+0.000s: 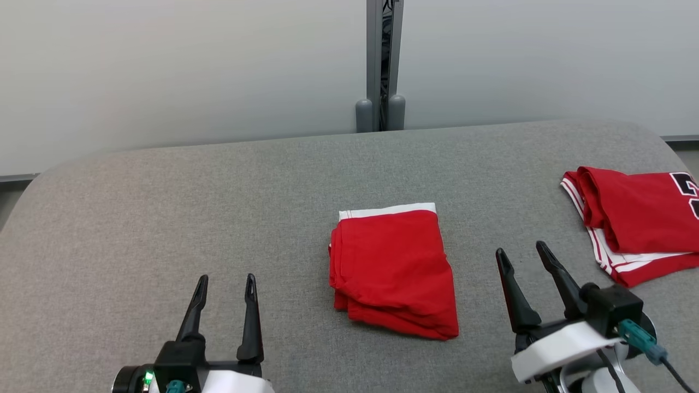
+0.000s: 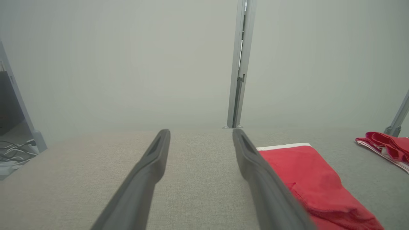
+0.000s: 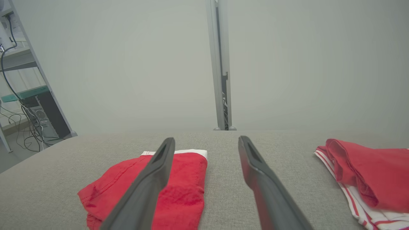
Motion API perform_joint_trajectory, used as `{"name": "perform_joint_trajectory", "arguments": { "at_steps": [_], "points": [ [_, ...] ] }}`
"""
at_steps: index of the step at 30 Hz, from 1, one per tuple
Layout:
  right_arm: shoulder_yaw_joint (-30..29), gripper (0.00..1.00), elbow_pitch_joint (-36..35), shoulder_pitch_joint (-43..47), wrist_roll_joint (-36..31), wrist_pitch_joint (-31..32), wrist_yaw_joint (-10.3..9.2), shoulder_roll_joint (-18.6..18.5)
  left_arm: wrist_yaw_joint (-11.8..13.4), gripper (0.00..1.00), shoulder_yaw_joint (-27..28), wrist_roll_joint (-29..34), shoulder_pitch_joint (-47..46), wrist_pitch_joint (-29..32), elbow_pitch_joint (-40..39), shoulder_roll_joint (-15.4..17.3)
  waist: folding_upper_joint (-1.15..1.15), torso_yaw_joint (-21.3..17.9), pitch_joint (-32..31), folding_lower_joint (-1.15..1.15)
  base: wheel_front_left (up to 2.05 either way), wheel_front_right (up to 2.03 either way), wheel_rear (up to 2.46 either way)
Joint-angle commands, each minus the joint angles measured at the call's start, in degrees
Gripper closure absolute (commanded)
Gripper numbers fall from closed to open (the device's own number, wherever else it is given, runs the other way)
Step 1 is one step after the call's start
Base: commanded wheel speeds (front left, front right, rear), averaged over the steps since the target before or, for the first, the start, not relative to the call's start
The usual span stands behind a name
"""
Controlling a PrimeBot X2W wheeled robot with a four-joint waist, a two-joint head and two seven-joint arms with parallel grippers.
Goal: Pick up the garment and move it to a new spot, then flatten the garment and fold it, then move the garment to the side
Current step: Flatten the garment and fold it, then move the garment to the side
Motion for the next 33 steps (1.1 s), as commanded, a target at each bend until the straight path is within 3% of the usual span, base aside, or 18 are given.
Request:
{"name": "perform_joint_trajectory", "arguments": {
  "at_steps": [1, 14, 33],
  "points": [
    [-0.47, 0.00, -0.97, 1.45, -0.56, -0.23, 0.02, -0.43, 0.16, 0.00, 0.37, 1.03, 0.87, -0.01, -0.12, 0.22, 0.00, 0.03, -0.44, 0.00, 0.00, 0.00, 0.00],
    [-3.14, 0.00, -4.57, 9.52, -3.60, -0.23, 0.02, 1.05, -4.10, 0.00, 2.32, 4.00, 4.81, -0.01, 1.25, 0.24, 0.00, 0.70, -3.22, 0.00, 0.00, 0.00, 0.00],
    [-1.96, 0.00, -3.62, 10.58, -4.04, -0.23, 0.02, 2.24, -5.20, 0.00, 1.98, 5.75, 6.31, -0.01, 2.29, 0.19, 0.00, 0.97, -4.62, 0.00, 0.00, 0.00, 0.00]
  ]
}}
